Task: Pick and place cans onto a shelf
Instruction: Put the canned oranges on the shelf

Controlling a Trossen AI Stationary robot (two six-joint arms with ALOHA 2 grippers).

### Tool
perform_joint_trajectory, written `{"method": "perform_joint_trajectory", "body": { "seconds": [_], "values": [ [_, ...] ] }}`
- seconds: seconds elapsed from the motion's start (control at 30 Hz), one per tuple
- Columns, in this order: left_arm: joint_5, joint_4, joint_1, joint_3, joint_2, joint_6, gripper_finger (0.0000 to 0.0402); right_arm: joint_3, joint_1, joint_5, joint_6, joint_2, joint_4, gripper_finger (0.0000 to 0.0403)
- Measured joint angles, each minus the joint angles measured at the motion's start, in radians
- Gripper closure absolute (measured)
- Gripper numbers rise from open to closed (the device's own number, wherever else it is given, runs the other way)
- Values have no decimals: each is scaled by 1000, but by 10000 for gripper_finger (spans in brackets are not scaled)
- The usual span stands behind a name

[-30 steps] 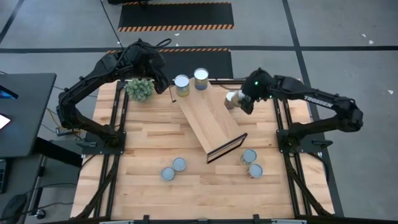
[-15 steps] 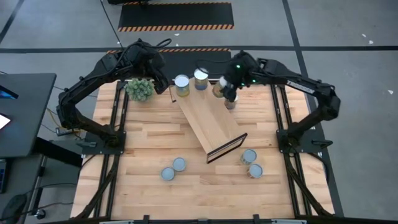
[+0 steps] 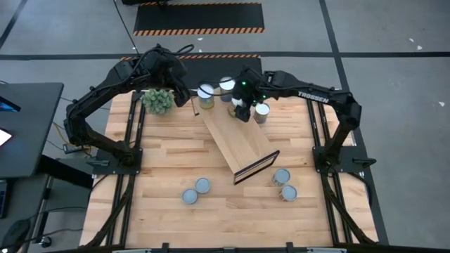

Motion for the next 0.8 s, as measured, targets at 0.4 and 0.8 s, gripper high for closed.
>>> {"method": "perform_joint_trajectory", "body": {
  "seconds": [0.4,0.8],
  "values": [
    [0,-1,0,0,0,0,4,4,-22,-7,-24,23,3,82],
    [0,-4,0,0,0,1,4,0,-21,-9,-25,34,14,21]
  ]
}}
